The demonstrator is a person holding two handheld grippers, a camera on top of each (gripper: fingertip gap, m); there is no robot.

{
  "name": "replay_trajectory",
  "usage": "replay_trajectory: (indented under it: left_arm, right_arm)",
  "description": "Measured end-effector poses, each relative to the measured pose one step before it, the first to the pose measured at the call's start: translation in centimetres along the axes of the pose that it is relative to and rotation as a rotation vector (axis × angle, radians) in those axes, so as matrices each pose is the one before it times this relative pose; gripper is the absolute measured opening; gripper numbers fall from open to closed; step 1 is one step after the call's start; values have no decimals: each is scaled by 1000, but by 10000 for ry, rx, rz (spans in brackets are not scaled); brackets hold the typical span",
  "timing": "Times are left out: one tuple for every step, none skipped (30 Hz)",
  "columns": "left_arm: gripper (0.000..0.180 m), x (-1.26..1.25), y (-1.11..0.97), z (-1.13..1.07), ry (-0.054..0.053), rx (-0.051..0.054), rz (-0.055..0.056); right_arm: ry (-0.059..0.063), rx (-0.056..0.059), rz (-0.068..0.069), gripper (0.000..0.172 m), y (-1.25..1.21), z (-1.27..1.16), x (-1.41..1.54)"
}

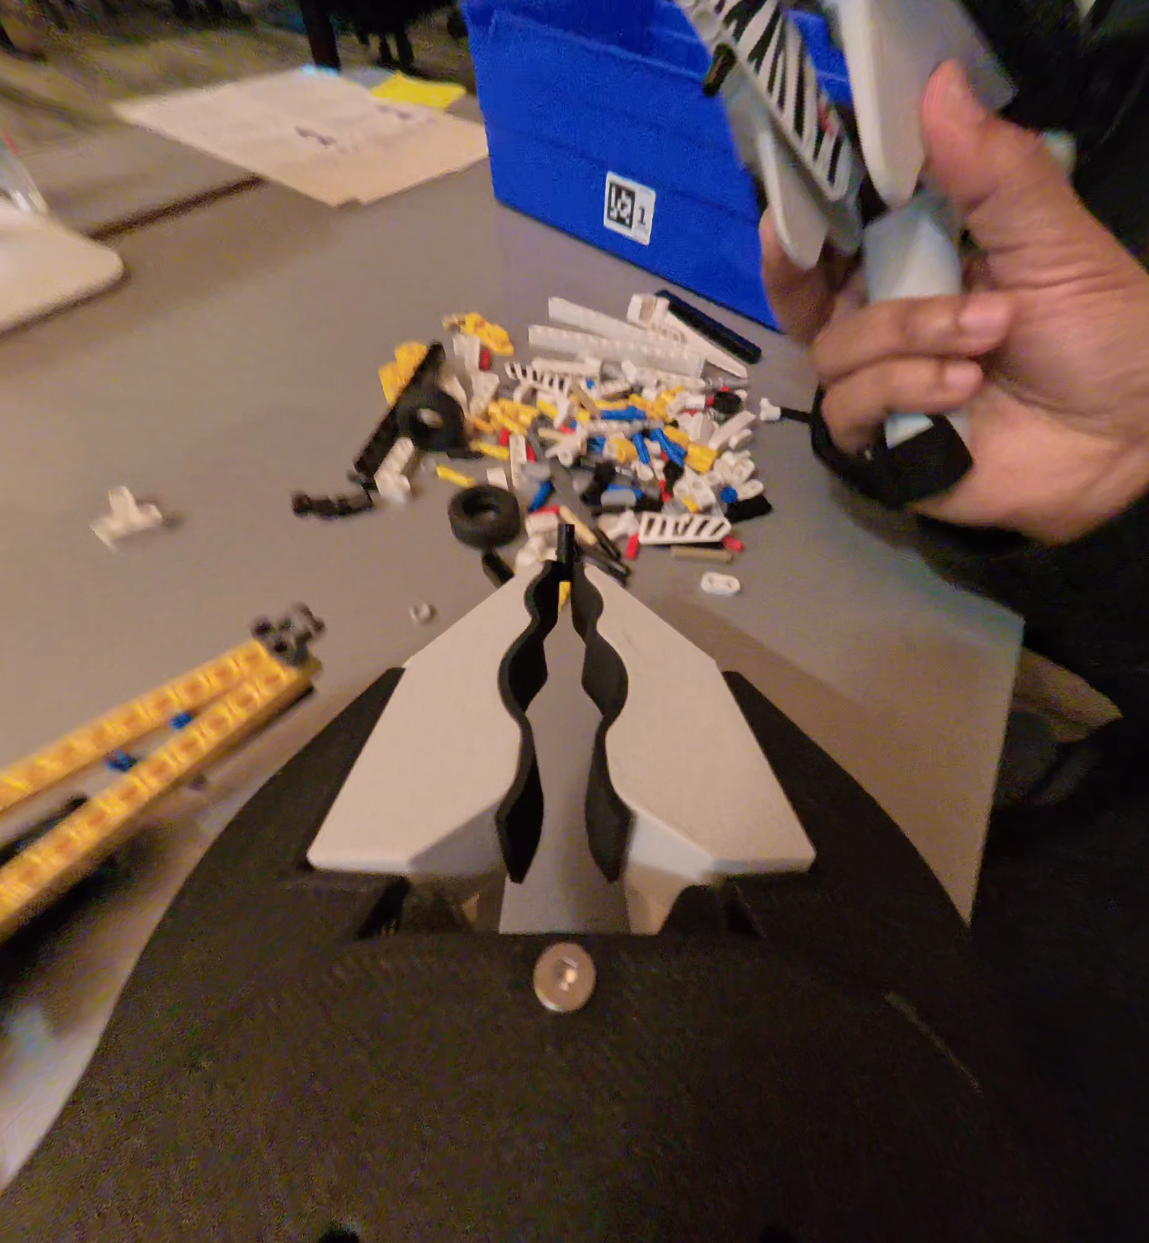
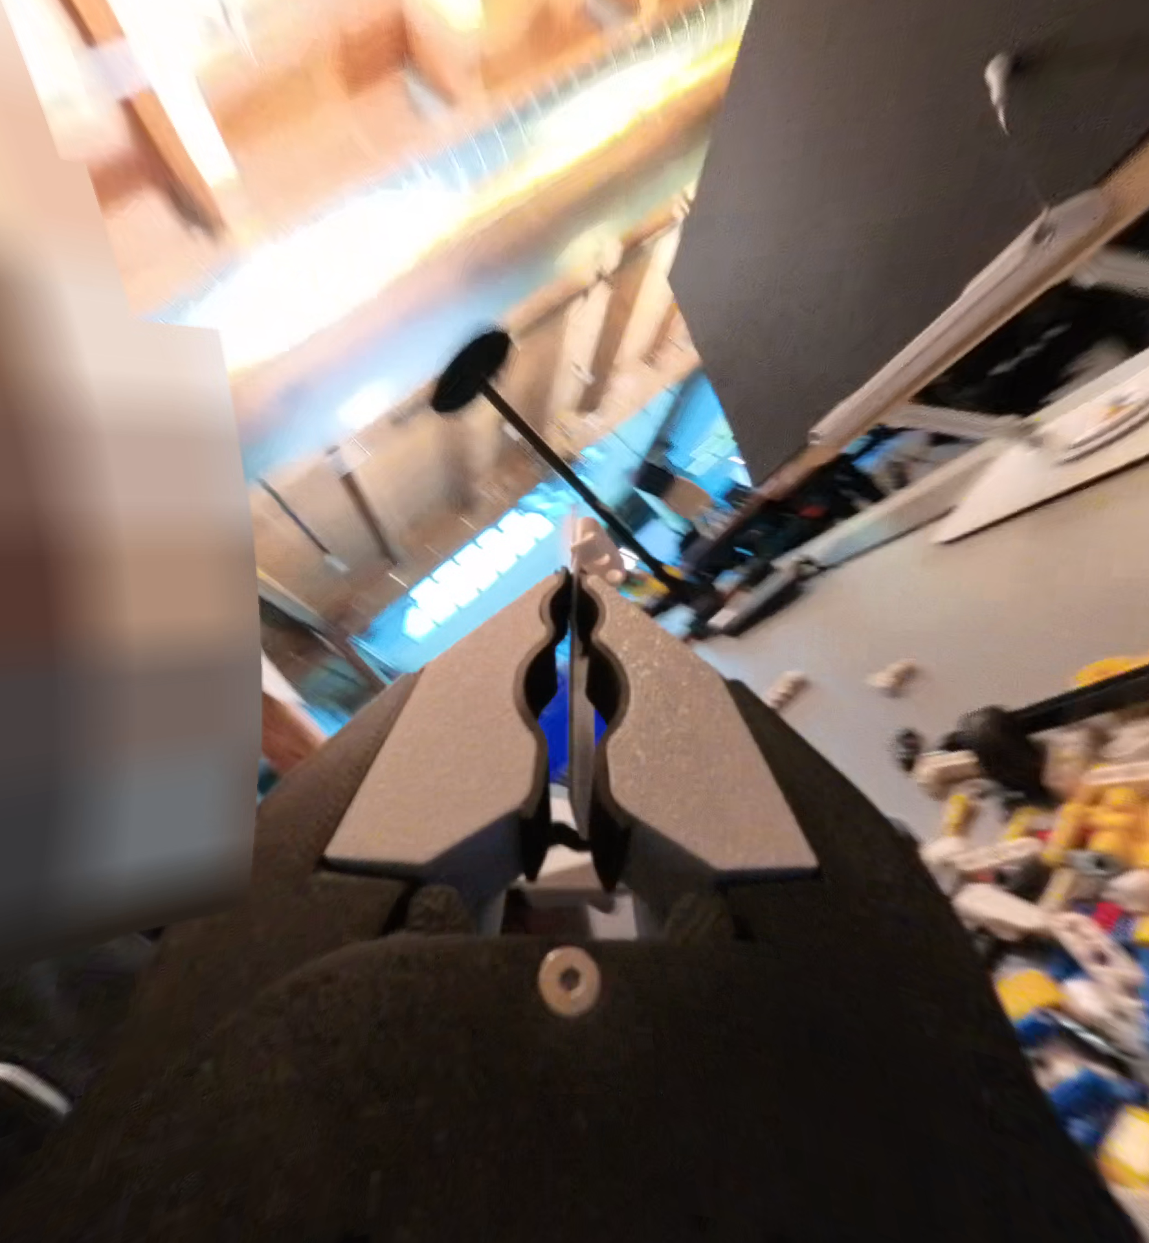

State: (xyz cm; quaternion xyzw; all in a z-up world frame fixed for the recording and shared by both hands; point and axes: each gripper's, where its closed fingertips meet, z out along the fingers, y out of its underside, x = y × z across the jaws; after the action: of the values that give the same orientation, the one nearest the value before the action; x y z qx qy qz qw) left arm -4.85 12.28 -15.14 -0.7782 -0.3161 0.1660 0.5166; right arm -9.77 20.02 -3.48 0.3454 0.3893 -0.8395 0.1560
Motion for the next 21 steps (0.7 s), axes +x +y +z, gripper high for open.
replay_trajectory:
  left_arm:
    - [1,51,422,-192,152,-73,-468]
    - [1,-82,-453,-250,-73,212,-90]
    - [1,-134,-352,-59,-202,-39,171]
    - [1,-86,-66,169,-195,-339,283]
    - [1,-100,84,344,-181,-400,256]
    - [1,-87,238,521,-110,-439,203]
    - [1,-178,293,667,-130,-384,162]
    - [1,-203,360,789,-101,-410,136]
    - [1,-109,206,775,-33,-332,97]
    - [1,-81,-83,675,-20,-165,62]
    - [1,-166,-97,635,-59,-143,48]
    - [1,-206,123,628,-50,-278,21]
    - [1,-42,261,605,79,-329,-25]
    - [2,72,275,526,181,-276,-86]
    - [5,225,178,420,273,-136,-91]
    - [14,322,242,288,313,-150,-131]
    - [26,270,171,108,266,-112,-204]
    - [33,194,42,-113,191,-12,-197]
    - [35,90,-151,-299,79,148,-116]
    - [35,30,-307,-453,11,251,-46]
    - [35,96,-443,-554,29,330,15]
  right_arm:
    - [373,-481,-1087,0,249,136,-539]
    - [142,-294,-709,0,329,280,-738]
    - [179,-354,-503,0,588,397,-435]
    - [136,-371,-332,0,660,424,-250]
    - [13,-310,-177,0,544,390,-197]
    - [-49,-273,-28,0,439,307,-59]
    - [-24,-182,74,0,291,162,125]
    - [-20,-26,87,0,79,33,144]
    - [-40,8,86,0,30,-34,77]
    - [36,-74,60,0,133,-32,151]
    - [71,-53,0,0,108,-53,151]
    - [43,35,-19,0,-44,-104,67]
    - [11,37,1,0,-81,-107,19]
    - [4,-16,14,0,-38,-95,46]
    - [13,-42,0,0,-10,-72,78]
    - [39,-33,-19,0,3,-79,123]
    - [46,-40,-11,0,36,-45,145]
    - [15,-42,30,0,77,-37,129]
    - [-19,-5,91,0,73,-29,140]
    - [-57,50,164,0,41,-35,128]
    - [-102,90,258,0,15,-52,136]
